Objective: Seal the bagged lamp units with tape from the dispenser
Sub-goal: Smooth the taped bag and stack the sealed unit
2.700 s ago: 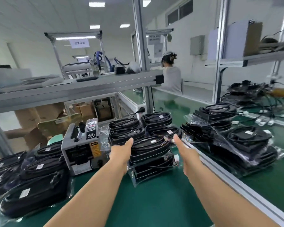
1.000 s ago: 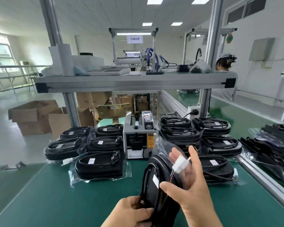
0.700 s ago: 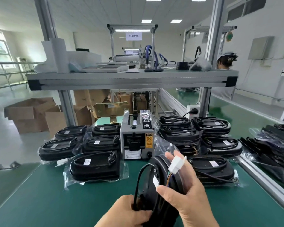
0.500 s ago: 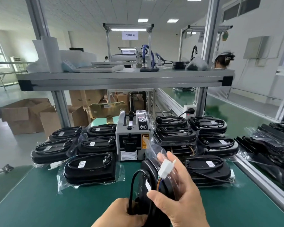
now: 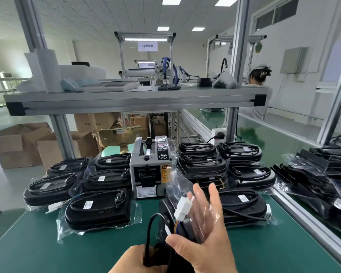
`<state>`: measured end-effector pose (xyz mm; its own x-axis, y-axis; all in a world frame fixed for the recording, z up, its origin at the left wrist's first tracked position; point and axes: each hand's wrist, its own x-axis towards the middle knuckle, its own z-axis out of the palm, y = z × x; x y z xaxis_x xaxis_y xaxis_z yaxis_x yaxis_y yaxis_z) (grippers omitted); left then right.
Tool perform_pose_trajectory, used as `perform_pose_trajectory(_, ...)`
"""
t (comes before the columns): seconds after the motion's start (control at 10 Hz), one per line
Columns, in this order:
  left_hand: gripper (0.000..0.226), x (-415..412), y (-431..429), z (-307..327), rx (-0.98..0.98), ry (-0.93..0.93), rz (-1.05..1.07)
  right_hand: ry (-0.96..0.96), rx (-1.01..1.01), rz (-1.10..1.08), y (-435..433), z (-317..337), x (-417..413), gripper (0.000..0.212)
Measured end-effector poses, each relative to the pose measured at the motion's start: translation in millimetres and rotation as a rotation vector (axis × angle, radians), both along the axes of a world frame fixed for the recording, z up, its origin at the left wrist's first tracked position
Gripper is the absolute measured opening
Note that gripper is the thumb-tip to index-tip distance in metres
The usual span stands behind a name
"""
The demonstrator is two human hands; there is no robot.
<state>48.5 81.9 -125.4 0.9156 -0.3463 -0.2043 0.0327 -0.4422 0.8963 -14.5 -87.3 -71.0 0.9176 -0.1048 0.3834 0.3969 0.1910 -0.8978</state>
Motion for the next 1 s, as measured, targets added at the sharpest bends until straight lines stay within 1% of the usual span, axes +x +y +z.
perform_pose_trajectory(0.1, 0.018, -13, 1, 25, 0.283, -0.035, -0.178, 0.143, -0.001, 0.118, -5, 3, -2, 0.109)
perform_pose_trajectory(0.2, 0.027, -16, 2, 33, 0.307, -0.008, -0.170, 0.127, -0.085, 0.111, -4, 8, -6, 0.098)
perform_pose_trajectory(0.3, 0.040, -26, -2, 35, 0.265, 0.001, -0.059, 0.035, -0.158, -0.018, 0, 8, -10, 0.086)
perform_pose_trajectory(0.4, 0.012, -20, -5, 42, 0.266, -0.088, 0.036, -0.019, -0.198, -0.120, 0, 8, -12, 0.079)
perform_pose_trajectory(0.5, 0.013, -4, 15, 72, 0.306, -0.036, -0.082, -0.013, -0.200, -0.162, -3, 7, -11, 0.079)
perform_pose_trajectory(0.6, 0.015, 33, 25, 91, 0.130, -0.019, 0.083, -0.015, -0.206, -0.218, -3, 5, -9, 0.078)
perform_pose_trajectory(0.7, 0.012, 76, -1, 84, -0.129, -0.001, 0.446, -0.057, -0.214, -0.264, -3, 1, -6, 0.074)
perform_pose_trajectory(0.8, 0.016, 107, -21, 77, -0.372, 0.159, 0.696, -0.127, -0.221, -0.285, -3, -6, 0, 0.073)
perform_pose_trajectory(0.9, 0.016, 125, -28, 72, -0.564, 0.324, 0.785, -0.142, -0.199, -0.281, -4, -13, 5, 0.072)
perform_pose_trajectory(1.0, 0.013, 136, -32, 71, -0.681, 0.368, 0.852, -0.084, -0.201, -0.290, -5, -17, 6, 0.080)
